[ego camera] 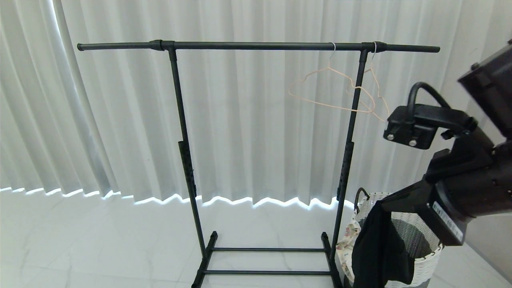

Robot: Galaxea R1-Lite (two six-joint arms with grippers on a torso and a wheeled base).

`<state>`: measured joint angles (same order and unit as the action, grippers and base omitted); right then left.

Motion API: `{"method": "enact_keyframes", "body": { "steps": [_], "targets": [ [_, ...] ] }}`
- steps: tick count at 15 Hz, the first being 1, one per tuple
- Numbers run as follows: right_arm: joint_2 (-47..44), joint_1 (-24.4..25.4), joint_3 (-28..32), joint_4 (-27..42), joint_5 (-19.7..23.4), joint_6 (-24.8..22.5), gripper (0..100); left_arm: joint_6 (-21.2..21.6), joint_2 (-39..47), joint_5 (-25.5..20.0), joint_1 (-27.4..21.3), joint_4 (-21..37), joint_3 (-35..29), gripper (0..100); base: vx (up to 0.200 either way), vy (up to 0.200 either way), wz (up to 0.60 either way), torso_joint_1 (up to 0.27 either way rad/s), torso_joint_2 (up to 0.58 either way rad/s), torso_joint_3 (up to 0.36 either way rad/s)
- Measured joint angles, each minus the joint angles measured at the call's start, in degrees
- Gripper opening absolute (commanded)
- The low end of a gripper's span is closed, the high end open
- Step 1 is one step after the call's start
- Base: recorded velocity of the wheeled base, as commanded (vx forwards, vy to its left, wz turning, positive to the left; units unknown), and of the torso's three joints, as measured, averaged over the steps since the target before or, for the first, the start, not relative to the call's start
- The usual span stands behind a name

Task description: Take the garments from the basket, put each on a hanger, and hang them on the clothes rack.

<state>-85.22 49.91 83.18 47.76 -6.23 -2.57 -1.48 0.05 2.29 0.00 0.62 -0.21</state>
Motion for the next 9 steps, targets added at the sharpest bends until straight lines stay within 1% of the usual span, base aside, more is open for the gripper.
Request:
{"method": "enact_keyframes", "body": {
  "steps": [1,4,5,7,9],
  "targets": [
    [-1.18,0.17,-0.35,0.02,-0.01,0.04,0,-0.79,0.00,0.17,0.00,-0.05,0.02,100,0.000,0.000,0.00,0.000,0.00,0.000],
    [-3.22,0.37,-1.56,0.02,-0.01,0.11,0,-0.20,0.00,-1.29,0.00,-0.27,-0.10,100,0.000,0.000,0.00,0.000,0.00,0.000],
    [-3.50,0.34,-1.90,0.02,-0.01,0.12,0,-0.68,0.22,-2.73,-0.10,-0.49,-1.80,100,0.000,0.000,0.00,0.000,0.00,0.000],
    [-3.78,0.48,-2.17,0.00,-0.01,0.12,0,-2.49,2.97,-5.77,-0.84,-0.80,-7.78,100,0.000,0.000,0.00,0.000,0.00,0.000],
    [-3.94,1.22,-2.17,-0.48,-0.09,0.12,0,-2.84,10.67,-8.98,-1.60,-1.00,-15.34,100,0.000,0.000,0.00,0.000,0.00,0.000]
  ]
}}
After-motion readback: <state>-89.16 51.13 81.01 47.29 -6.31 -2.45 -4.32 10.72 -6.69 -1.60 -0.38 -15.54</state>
